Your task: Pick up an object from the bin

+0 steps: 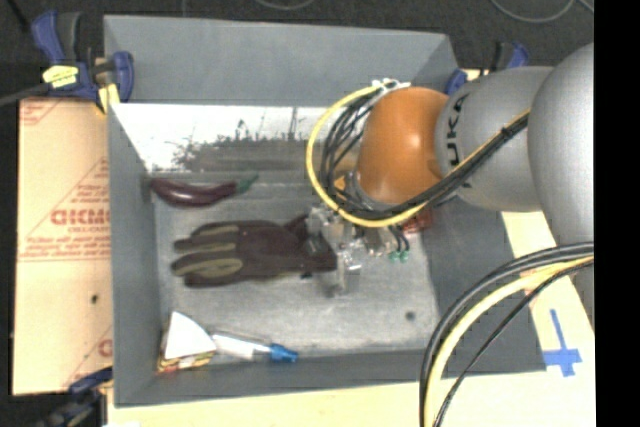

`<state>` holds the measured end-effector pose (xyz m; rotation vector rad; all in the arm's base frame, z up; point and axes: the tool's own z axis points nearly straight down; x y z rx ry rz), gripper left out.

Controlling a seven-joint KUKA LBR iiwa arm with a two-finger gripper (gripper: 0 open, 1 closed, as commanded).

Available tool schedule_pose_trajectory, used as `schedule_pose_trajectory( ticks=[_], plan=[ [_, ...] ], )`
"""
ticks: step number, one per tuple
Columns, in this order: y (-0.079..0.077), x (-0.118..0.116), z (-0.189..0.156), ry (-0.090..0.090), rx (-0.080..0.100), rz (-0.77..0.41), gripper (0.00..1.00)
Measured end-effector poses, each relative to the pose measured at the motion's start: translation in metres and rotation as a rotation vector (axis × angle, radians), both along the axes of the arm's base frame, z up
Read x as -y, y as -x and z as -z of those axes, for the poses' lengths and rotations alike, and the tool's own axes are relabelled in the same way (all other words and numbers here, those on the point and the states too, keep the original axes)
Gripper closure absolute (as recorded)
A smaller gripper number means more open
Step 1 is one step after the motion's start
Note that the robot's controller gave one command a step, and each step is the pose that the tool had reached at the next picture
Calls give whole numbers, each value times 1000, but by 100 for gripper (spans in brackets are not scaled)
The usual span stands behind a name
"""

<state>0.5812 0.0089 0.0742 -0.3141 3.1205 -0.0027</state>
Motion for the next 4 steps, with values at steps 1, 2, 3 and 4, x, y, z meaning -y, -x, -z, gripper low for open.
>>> schedule_pose_trajectory(
  ticks=[1,2,3,4],
  plan=[
    [-17,-19,0,-2,4,183,0],
    [-51,-63,1,0,9,-176,100],
    [-51,-63,1,0,9,-176,100],
    [-43,-61,-43,1,-2,-170,100]
  ],
)
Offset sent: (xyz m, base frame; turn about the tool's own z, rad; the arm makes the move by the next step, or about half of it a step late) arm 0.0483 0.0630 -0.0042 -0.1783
